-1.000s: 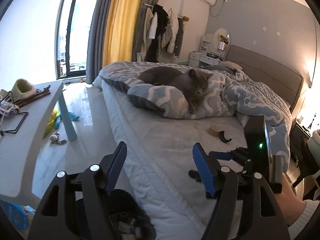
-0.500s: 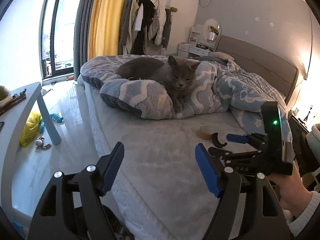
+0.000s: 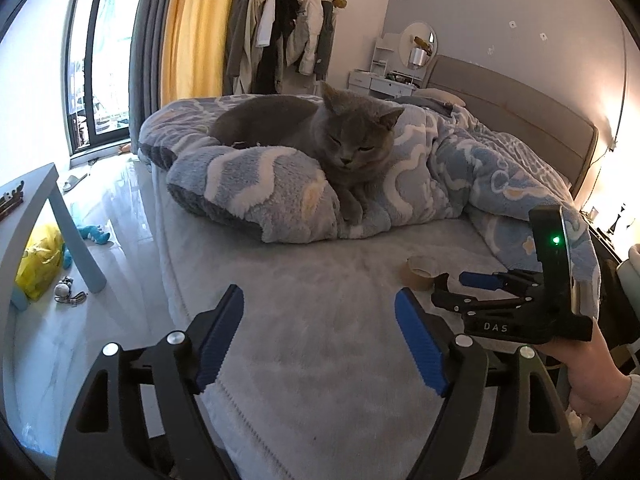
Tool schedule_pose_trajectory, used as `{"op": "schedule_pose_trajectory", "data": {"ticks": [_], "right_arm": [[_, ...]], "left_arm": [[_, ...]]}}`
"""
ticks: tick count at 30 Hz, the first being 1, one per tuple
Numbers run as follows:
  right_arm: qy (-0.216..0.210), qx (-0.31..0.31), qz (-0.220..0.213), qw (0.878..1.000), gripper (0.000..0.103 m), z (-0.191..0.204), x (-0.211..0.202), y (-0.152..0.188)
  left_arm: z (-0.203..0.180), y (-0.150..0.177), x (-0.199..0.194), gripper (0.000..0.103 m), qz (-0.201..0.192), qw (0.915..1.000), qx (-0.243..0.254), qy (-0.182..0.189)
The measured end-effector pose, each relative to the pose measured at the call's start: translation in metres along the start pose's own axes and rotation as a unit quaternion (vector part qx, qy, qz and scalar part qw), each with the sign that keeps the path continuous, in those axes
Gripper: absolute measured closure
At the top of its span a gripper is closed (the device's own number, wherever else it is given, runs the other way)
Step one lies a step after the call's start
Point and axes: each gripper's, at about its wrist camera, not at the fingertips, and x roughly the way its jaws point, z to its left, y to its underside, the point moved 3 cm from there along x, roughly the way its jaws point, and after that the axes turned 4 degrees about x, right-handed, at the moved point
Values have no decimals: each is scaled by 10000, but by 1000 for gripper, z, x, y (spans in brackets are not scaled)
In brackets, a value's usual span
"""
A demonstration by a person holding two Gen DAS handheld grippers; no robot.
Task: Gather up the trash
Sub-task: 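Move both tools back over the bed toward the second roll and black strap, then grasp the black strap with the right tool while the left tool grasps the cardboard roll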
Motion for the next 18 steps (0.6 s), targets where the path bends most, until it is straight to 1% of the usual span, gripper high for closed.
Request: {"op": "schedule_pose_trajectory", "data": {"ticks": [6, 11, 14, 16, 18], "right_arm": [[-199, 81, 195, 9996, 55, -3, 12, 2], [-198, 52, 222, 9995, 62, -3, 17, 0], [-236, 70, 252, 9994, 69, -5, 21, -1], [-286, 91, 270, 9992, 78, -8, 21, 0], [-309, 107, 262, 9991, 82, -10, 18, 0]], "left_arm": [[-7, -4, 18, 21, 97, 9999, 81, 88], [-15, -7, 28, 21, 139, 9997, 150, 163], [-20, -9, 36, 19, 165, 9995, 174, 204], [-23, -10, 41, 19, 192, 9994, 170, 231], [-27, -11, 46, 19, 214, 9993, 167, 264]]}}
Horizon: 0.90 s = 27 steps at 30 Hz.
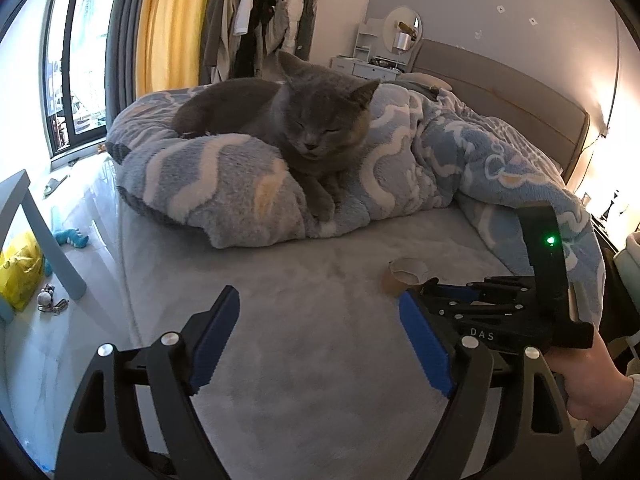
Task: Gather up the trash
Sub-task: 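Grasp the black strap with the right tool while the left tool grasps the cardboard roll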
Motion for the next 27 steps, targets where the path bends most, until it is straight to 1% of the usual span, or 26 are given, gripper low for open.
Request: {"op": "schedule_pose_trajectory", "data": {"ticks": [6, 18, 22, 27], "right_arm": [[-178, 43, -56, 9998, 83, -13, -7, 2], [-207, 280, -309, 9989, 83, -53, -33, 1], [-227, 372, -327, 9985, 83, -70, -38, 3], [-305, 486, -347, 9977, 83, -87, -45, 5]], "left_arm": [[-16, -2, 13, 16, 71, 9999, 28, 95], [-54, -13, 50, 16, 213, 9993, 24, 322], [-70, -13, 69, 16, 399, 9983, 53, 420], [-83, -9, 89, 16, 674, 9969, 105, 402]]}}
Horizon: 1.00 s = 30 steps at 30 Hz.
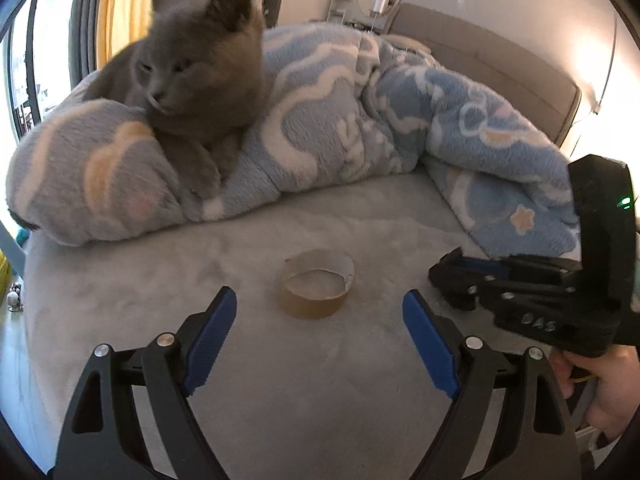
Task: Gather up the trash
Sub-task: 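Grasp the black strap with the right tool while the left tool grasps the cardboard roll, then carry the cardboard roll and black strap over the trash bin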
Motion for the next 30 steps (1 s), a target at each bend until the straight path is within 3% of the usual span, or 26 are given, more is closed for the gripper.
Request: {"op": "schedule_pose_trajectory", "data": {"ticks": [6, 17, 22, 30], "right_arm": [[-86, 88, -26, 9999, 83, -12, -5, -3], [-178, 104, -17, 9998, 83, -19, -10, -6], [-140, 123, -1, 9998, 83, -23, -9, -2], [-151, 105, 8, 9998, 83, -19, -8, 0]], "left_arm": [[-7, 0, 21, 17, 175, 9997, 54, -167], [1, -1, 50, 36, 526, 9978, -83, -396], [9, -4, 56, 47, 553, 9974, -237, -389], [6, -7, 54, 49, 445, 9983, -261, -287]]}}
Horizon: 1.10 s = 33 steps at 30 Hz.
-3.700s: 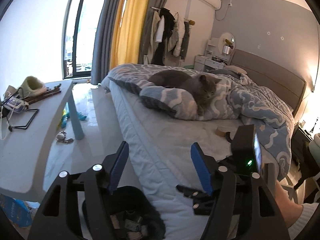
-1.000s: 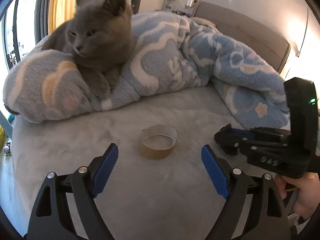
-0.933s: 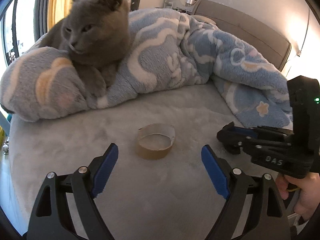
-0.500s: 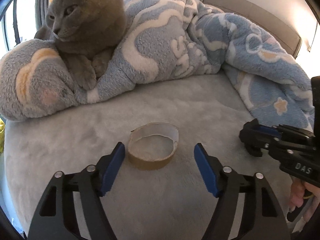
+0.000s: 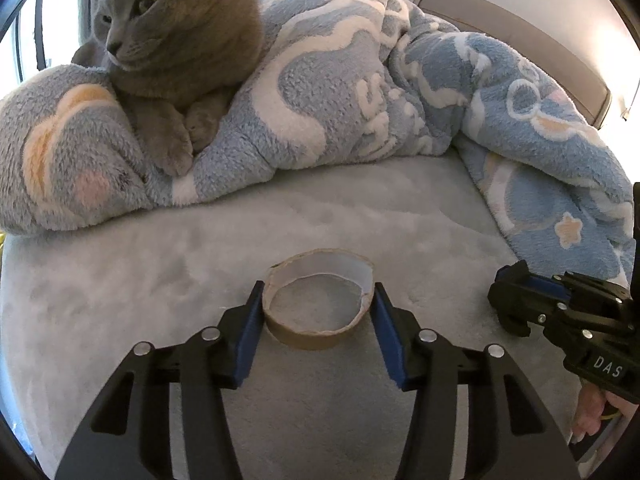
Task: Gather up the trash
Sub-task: 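Carry the cardboard roll and black strap over the trash bin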
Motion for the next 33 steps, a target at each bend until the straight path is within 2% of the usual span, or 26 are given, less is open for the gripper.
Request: {"op": "schedule_pose_trajectory", "data": {"ticks": [8, 17, 33], "right_arm": [[-13, -27, -75, 10000, 83, 12, -8, -5], [4, -83, -171, 9998, 83, 37, -18, -9], [-109, -315, -157, 9993, 83, 102, -36, 29]], "left_arm": [[-6, 5, -14, 49, -80, 9999, 37, 142], [2, 14, -45, 49, -188, 9998, 12, 22], [25, 69, -120, 49, -260, 9991, -69, -334]]}}
